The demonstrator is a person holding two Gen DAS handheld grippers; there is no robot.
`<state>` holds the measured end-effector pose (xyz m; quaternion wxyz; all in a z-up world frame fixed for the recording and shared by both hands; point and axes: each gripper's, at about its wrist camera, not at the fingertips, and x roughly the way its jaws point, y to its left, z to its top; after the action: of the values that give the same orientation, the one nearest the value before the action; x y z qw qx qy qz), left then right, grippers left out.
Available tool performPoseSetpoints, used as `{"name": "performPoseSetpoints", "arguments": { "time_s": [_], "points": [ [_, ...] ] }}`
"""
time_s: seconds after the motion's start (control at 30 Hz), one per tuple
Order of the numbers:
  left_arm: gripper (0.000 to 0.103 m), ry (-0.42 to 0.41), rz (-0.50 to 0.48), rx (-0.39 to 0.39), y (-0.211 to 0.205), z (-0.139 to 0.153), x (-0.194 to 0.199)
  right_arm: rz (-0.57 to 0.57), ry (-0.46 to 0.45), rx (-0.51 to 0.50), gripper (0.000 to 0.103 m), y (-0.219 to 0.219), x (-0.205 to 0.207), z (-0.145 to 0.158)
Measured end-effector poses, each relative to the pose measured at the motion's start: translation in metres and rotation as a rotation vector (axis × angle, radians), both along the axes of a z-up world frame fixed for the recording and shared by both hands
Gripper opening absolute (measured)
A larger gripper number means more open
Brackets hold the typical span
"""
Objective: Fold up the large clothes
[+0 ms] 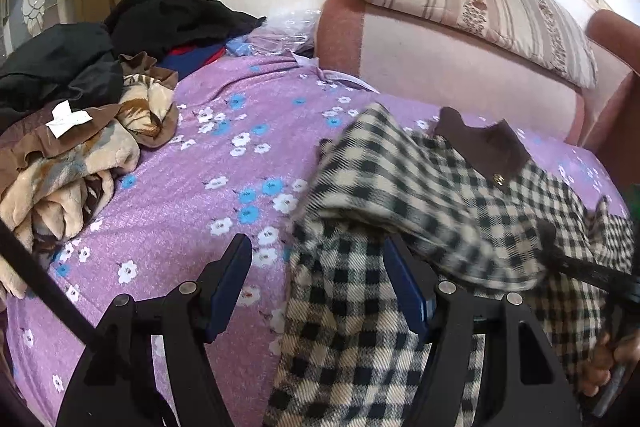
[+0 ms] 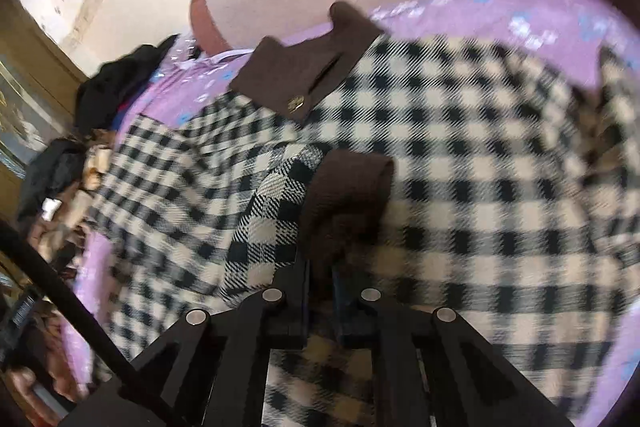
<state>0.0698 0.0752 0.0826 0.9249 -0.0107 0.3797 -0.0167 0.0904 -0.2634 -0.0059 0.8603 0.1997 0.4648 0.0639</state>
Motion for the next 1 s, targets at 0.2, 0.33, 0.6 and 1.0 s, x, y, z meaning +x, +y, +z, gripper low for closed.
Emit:
{"name": "performPoseSetpoints", "arguments": {
  "time_s": [0.2, 0.33, 0.6, 1.0],
  "points": [
    [0.067, 0.031, 0.065, -0.039, 0.017, -0.006, 0.014, -0.081, 0.047, -0.135, 0.009, -0.032, -0.015, 0.002],
    [0.067, 0.055, 0.104, -0.033, 0.020, -0.014, 0.023, -0.078, 0.074, -0.162, 0.009, -0.043, -0.028, -0.003],
    [0.067, 0.178, 0.109, 0.151, -0.011, -0.056, 0.049, -0.131, 0.069, -0.234, 0.009, -0.053, -0.043, 0.005],
    [0.069, 0.216, 0.102, 0.268, -0.020, -0.068, 0.046, -0.309, -0.080, -0.237, 0.017, -0.080, -0.058, 0.041]
  ]
}}
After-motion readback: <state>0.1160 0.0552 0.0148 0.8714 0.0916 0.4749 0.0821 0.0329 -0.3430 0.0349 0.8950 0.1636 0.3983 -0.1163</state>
